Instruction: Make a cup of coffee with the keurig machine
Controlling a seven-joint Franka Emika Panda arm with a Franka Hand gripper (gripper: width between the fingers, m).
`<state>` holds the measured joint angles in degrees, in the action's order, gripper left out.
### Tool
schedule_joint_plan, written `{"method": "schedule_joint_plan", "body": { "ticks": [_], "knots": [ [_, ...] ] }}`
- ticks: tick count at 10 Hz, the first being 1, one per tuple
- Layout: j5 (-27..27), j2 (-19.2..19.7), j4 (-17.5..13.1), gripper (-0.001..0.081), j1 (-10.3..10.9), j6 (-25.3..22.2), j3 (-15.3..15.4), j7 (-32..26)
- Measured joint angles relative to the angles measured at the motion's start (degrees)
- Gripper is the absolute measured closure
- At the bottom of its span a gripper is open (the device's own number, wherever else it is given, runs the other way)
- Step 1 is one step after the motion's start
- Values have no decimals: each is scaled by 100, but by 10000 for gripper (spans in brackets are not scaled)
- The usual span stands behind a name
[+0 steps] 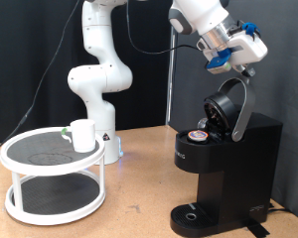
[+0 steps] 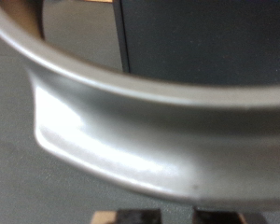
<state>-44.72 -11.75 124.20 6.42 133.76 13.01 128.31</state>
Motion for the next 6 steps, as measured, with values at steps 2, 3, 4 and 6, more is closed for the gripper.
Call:
{"method": "schedule_joint_plan", "body": {
  "ticks": [2, 3, 4, 6],
  "knots": [
    [11, 0, 25, 806, -22, -10, -24, 2],
    [53, 0, 51, 806, -53, -40, -25, 23],
    [64, -5, 59, 806, -67, -49, -25, 38],
    [56, -46, 93, 806, -75, -43, -43, 38]
  ]
}}
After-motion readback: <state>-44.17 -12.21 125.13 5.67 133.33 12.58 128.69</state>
